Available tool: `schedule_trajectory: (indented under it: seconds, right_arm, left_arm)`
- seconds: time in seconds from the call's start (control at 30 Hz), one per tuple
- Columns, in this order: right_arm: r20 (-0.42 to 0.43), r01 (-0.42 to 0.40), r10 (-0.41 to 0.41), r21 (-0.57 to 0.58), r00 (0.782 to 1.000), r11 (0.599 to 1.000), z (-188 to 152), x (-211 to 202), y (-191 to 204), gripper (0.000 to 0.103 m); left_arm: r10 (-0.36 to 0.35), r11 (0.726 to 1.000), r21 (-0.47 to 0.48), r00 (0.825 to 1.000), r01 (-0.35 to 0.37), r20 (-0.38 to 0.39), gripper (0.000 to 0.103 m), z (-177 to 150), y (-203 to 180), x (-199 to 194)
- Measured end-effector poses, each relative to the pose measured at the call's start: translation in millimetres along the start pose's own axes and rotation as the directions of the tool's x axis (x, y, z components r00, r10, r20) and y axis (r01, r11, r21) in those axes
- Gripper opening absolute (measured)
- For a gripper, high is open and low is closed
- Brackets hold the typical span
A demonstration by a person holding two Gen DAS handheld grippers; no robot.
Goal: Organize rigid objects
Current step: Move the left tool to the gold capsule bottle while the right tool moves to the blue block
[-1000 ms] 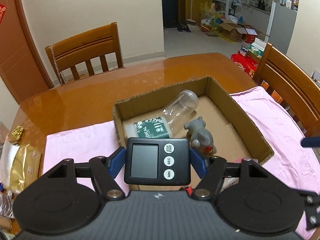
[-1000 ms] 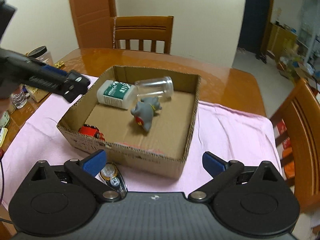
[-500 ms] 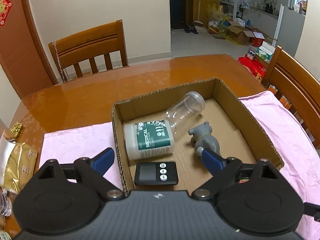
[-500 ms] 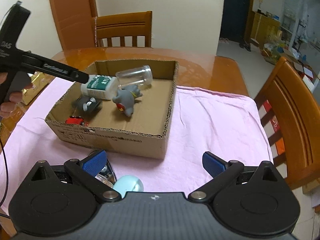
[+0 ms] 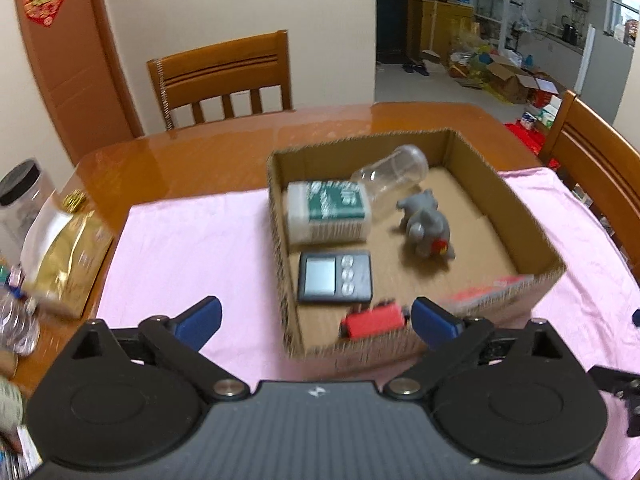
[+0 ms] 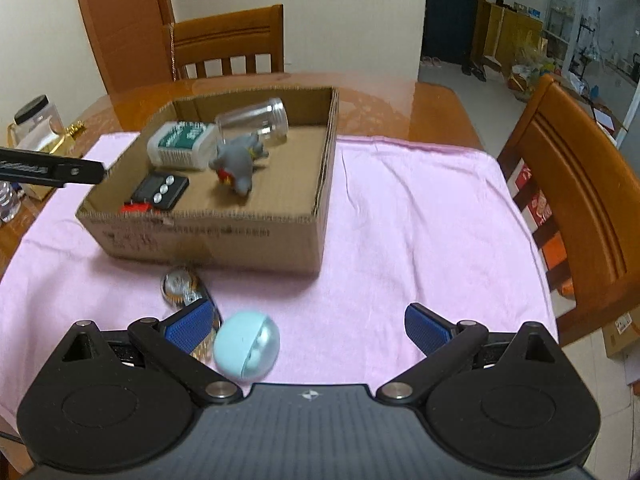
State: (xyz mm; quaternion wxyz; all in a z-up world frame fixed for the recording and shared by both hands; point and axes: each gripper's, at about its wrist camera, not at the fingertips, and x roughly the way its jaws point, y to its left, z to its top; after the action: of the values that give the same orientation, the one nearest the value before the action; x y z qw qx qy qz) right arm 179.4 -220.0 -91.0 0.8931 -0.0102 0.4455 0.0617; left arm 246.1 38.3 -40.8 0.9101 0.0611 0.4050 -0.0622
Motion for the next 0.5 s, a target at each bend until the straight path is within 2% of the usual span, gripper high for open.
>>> schedule_trajectory:
  seconds: [0.3, 0.4, 0.5]
  right_arm:
    - [-0.149, -0.034, 0.031, -0.021, 0.988, 0.999, -45.6, 24.2, 29.7, 0.103]
    - [-0.182, -0.064, 0.056, -0.038, 0.982, 0.997, -56.2, 24.0, 41.4, 0.103]
    - [-0.204, -0.049, 0.034, -0.067, 0.978, 0.997, -63.0, 27.9, 51.6, 0.103]
  left_arm:
    - [0.039, 0.999, 0.015, 0.999, -0.039, -0.022, 0.101, -46.1, -3.0, -5.2]
    - [0.023, 1.0, 0.019, 0.999, -0.022, -0.029, 0.101, -55.5, -0.8, -8.0]
    - [0.004, 1.0, 0.024, 0.999, -0.003, -0.032, 0.101, -60.5, 2.3, -8.2]
